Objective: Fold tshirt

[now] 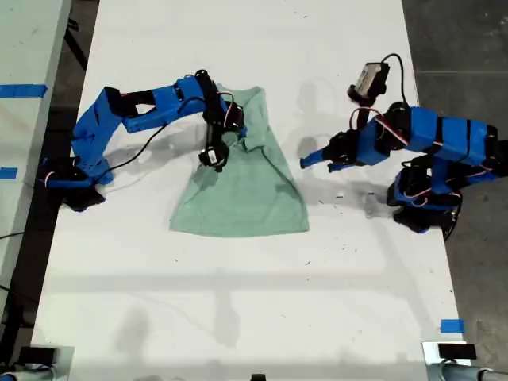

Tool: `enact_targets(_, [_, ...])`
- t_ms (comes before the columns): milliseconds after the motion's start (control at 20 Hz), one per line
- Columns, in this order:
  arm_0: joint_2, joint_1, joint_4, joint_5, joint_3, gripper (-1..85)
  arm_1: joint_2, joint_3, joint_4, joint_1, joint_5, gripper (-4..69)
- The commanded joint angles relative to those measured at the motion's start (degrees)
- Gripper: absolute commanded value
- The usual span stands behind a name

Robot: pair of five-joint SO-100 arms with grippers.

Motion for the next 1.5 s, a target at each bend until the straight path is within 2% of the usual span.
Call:
enact_targets(0, [2.2,-2.6,6.9,0.4,-2.9,29.0,3.3,0.4,-1.6,-1.0,0.9,28.3])
enact_targets(200, [20.5,-4.5,22.1,0.6,0.1,29.7,6.2,1.9,-0.4,-0.7,0.8,28.4])
enact_targets(350, [34.2,-3.5,28.1,-0.4,10.8,28.2,7.4,2.5,2.5,-0.5,0.6,29.1])
enact_targets(450, [44.6,0.4,26.2,-3.7,24.9,25.9,9.4,4.1,4.4,-1.0,1.1,28.5])
enact_targets(550, [55.9,5.5,21.2,-9.9,41.7,17.3,12.2,6.7,5.8,-2.7,2.8,22.6])
enact_targets(700, [64.4,13.4,18.8,-21.7,58.5,4.1,17.0,11.0,6.6,-6.7,6.9,12.0])
enact_targets(850, [68.2,19.3,17.5,-29.5,66.0,1.0,19.7,14.5,6.5,-9.8,9.1,3.5])
enact_targets(950, [70.8,21.0,17.2,-30.8,67.1,0.2,21.5,15.6,6.2,-10.9,9.7,1.8])
enact_targets(1000, [71.8,21.3,17.6,-30.8,67.1,4.8,21.6,15.4,4.8,-11.0,8.3,3.7])
enact_targets(1050, [72.6,21.4,17.7,-30.8,67.3,8.7,19.8,14.2,3.3,-11.3,7.3,14.4])
enact_targets(1150, [73.1,21.5,17.7,-30.8,67.6,11.6,10.4,10.0,0.4,-12.0,5.0,28.6])
enact_targets(1250, [73.1,21.8,16.8,-30.8,67.7,11.5,-1.2,5.6,-2.4,-12.2,2.5,32.8])
enact_targets(1450, [73.0,22.2,15.8,-30.8,67.8,10.0,-17.7,2.5,-10.2,-12.1,-0.4,34.0])
